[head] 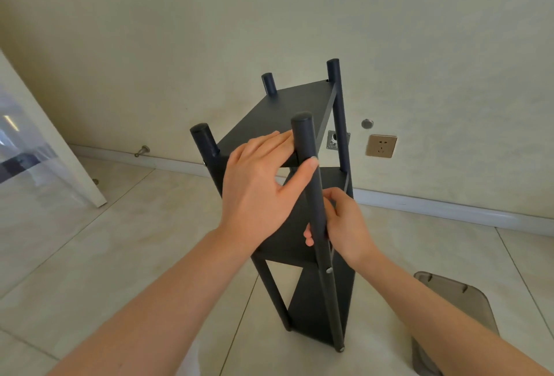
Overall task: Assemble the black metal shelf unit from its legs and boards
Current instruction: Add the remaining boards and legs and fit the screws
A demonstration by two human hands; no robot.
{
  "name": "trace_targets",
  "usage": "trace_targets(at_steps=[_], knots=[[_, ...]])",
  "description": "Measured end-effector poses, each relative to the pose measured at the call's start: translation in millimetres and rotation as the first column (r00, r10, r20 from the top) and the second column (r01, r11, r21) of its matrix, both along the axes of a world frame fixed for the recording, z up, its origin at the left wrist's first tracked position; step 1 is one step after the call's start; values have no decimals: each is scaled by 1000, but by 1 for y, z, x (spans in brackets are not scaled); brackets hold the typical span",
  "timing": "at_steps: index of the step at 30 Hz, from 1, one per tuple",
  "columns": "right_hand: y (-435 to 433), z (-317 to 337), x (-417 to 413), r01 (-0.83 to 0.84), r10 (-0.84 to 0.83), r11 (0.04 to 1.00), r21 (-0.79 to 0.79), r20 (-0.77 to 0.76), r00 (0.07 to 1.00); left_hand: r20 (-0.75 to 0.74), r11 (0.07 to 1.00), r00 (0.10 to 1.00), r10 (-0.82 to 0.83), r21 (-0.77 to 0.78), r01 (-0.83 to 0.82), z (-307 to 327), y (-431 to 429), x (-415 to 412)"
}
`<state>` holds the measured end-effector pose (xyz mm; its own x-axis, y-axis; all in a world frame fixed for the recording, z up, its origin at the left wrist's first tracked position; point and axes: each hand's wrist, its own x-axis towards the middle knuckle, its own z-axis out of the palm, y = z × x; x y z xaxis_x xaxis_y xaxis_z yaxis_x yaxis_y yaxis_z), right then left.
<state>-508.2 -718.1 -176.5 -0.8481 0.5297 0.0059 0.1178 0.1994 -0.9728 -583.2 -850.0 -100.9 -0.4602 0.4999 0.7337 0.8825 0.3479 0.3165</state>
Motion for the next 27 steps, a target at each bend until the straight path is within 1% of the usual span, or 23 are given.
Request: trace_targets(at_steps=[3,7,10,12,15,19,23,27], knots=[[-5,1,-13,-23,23,999,-22,-18,1000,55,1000,998,-2,12,1,2,-10,-12],[-10,2,-29,-9,9,1000,-1,-31,999,193,997,981,-25,78,10,3,-24,-23],[-14,2,-41,16,-15,999,41,-37,999,322,992,947,-18,124,-23,4,-35,-27],[-18,3,-48,18,-16,998,59,-23,1000,388,989,921,-49,150,-11,3,-46,-31],[-26,-1,-54,17,-17,999,37,-13,1000,454,980,883,-121,197,33,-2,-64,-38],[-38,-9,-55,0,0,1000,1,4,1000,522,974,843,-134,228,14,-22,-88,-45],[-44,-23,-53,16,-17,999,49,31,999,650,973,752,-108,224,-54,-42,-102,-52],[-45,-36,-48,42,-48,996,81,72,996,740,979,668,-85,186,-82,-54,-105,-53]])
